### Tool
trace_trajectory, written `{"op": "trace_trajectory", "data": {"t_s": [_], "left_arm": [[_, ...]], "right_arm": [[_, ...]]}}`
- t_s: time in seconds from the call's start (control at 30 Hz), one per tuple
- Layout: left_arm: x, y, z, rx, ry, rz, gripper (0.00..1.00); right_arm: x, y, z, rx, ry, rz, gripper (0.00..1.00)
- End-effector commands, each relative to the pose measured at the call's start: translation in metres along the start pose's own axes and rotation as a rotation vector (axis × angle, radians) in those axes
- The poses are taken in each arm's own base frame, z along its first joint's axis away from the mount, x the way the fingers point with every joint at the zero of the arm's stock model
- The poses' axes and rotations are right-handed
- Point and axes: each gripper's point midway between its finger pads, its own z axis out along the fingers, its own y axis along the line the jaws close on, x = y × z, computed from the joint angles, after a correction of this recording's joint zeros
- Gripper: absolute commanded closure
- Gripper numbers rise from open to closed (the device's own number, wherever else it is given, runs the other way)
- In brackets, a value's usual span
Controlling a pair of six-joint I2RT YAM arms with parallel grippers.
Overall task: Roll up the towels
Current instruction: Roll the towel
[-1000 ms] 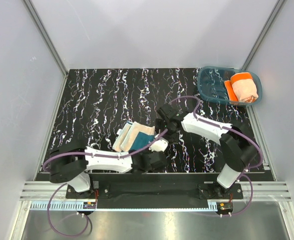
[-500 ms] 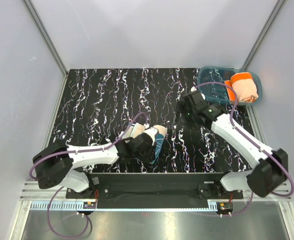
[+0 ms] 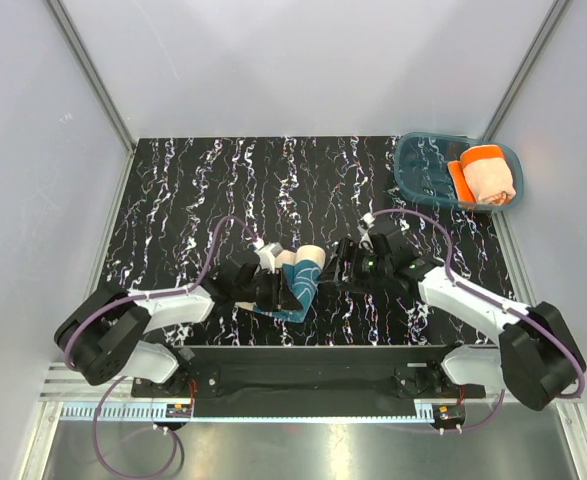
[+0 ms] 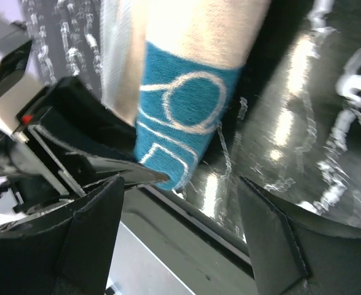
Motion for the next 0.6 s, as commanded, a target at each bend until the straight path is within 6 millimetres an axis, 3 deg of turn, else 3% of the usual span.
{"op": "trace_trajectory", "data": {"t_s": [0.0, 0.23, 0.57], "left_arm": [[0.004, -0.012, -0.004, 0.133, 0.057, -0.072, 0.79], [0.002, -0.005, -0.007, 0.178, 0.072, -0.135, 0.78], [0.005, 0.003, -0.010, 0.195, 0.072, -0.177, 0.76]], "right_arm": [[-0.011, 0.046, 0.010, -0.216, -0.038, -0.055, 0.20], [-0.001, 0.039, 0.049, -0.189, 0.010, -0.051, 0.21], [-0.002, 0.034, 0.069, -0.186, -0.027, -0.009, 0.25]]}}
